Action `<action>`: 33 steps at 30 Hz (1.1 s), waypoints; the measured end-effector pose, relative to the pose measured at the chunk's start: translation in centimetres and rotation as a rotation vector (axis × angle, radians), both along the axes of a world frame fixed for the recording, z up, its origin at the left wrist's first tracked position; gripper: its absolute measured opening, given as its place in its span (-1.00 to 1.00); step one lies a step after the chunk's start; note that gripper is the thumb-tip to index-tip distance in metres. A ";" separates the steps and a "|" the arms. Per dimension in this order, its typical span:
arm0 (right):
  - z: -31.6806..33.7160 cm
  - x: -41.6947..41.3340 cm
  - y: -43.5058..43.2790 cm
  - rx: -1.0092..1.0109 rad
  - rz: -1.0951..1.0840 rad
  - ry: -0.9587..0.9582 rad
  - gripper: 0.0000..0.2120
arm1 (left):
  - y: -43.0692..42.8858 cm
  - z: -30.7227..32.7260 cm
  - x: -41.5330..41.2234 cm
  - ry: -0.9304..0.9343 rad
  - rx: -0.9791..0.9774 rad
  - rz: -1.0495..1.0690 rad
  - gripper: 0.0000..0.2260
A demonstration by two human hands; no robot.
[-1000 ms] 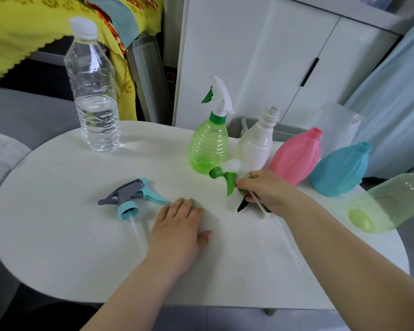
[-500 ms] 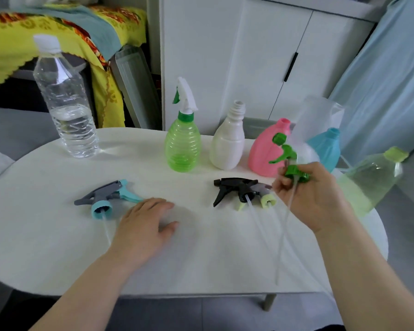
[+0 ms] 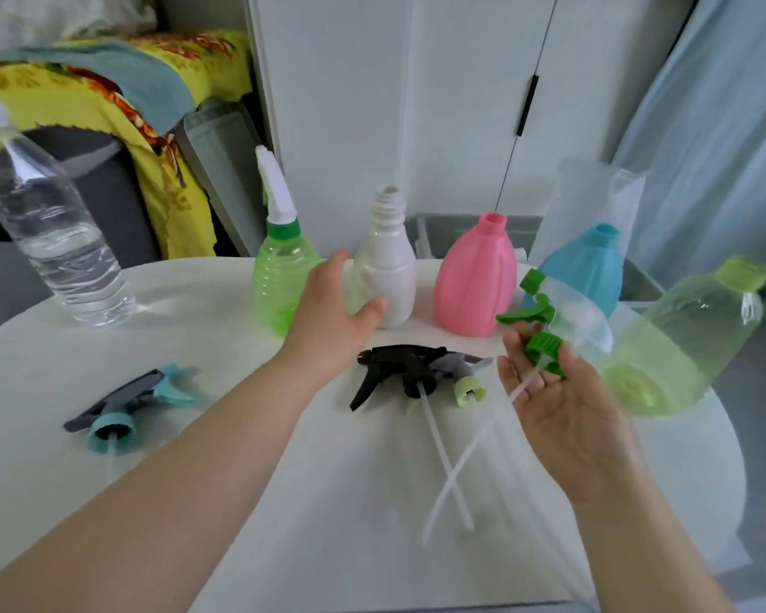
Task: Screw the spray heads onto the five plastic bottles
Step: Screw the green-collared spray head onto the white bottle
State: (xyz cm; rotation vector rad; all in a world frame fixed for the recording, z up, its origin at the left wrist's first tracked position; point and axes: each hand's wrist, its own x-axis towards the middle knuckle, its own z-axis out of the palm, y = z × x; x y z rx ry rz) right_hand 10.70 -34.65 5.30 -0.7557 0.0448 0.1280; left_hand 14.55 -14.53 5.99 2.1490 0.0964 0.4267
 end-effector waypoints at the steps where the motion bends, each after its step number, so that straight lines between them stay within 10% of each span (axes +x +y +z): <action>1: -0.1 0.1 0.0 0.008 -0.005 0.000 -0.75 | -0.2 0.1 1.0 0.002 -0.025 0.024 -0.40; 14: -1.3 1.6 -0.5 -0.011 -0.022 -0.059 -0.80 | -2.3 -1.8 6.3 -0.005 -0.120 0.058 -0.03; 33: -0.6 0.2 -0.9 0.007 -0.051 -0.094 -0.78 | 2.4 2.1 -6.7 -0.070 -0.181 -0.091 -0.35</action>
